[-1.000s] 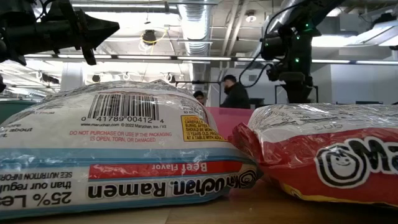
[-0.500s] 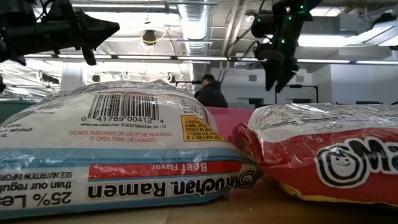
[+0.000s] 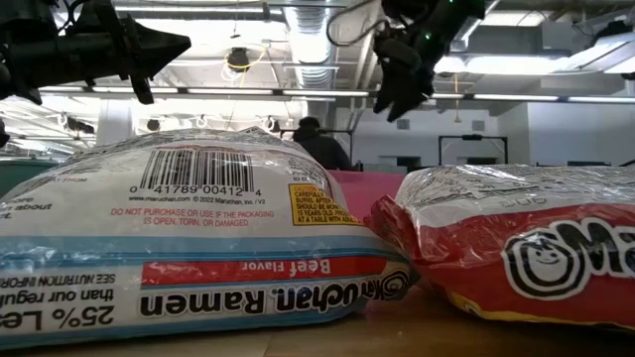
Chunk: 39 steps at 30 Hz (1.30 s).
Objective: Pick & Place Food Item
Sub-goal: Put the green seasoning can into the blue bin
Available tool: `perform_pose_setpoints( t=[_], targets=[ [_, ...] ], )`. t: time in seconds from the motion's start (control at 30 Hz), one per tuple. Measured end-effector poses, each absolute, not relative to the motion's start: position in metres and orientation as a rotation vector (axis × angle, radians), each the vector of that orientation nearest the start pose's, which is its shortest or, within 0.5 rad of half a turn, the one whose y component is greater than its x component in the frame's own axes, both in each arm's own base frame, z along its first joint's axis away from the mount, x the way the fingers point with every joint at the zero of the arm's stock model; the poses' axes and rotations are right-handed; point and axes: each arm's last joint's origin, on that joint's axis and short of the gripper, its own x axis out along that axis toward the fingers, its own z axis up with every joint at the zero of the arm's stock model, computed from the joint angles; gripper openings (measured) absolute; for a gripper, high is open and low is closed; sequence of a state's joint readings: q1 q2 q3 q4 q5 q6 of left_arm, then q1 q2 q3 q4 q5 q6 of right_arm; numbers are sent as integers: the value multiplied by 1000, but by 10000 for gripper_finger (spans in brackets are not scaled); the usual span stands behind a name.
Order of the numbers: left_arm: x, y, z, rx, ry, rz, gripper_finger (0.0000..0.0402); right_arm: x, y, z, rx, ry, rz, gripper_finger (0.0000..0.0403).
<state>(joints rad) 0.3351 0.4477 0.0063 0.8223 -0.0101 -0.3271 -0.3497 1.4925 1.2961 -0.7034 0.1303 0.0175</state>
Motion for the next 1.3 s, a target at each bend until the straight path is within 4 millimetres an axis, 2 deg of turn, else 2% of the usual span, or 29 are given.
perform_pose_setpoints(
  t=[0.53, 0.73, 0.9, 1.3],
  targets=[
    [112, 39, 203, -259, -429, 276, 12, 323, -38, 316, -17, 695, -223, 374],
    [112, 39, 203, -278, -433, 271, 12, 329, -12, 314, -77, 627, -170, 374],
    [112, 39, 203, -279, -433, 271, 12, 330, -1, 302, -128, 611, -196, 374],
    [112, 39, 203, -279, -433, 270, 12, 326, 8, 265, -101, 599, -208, 374]
  ],
)
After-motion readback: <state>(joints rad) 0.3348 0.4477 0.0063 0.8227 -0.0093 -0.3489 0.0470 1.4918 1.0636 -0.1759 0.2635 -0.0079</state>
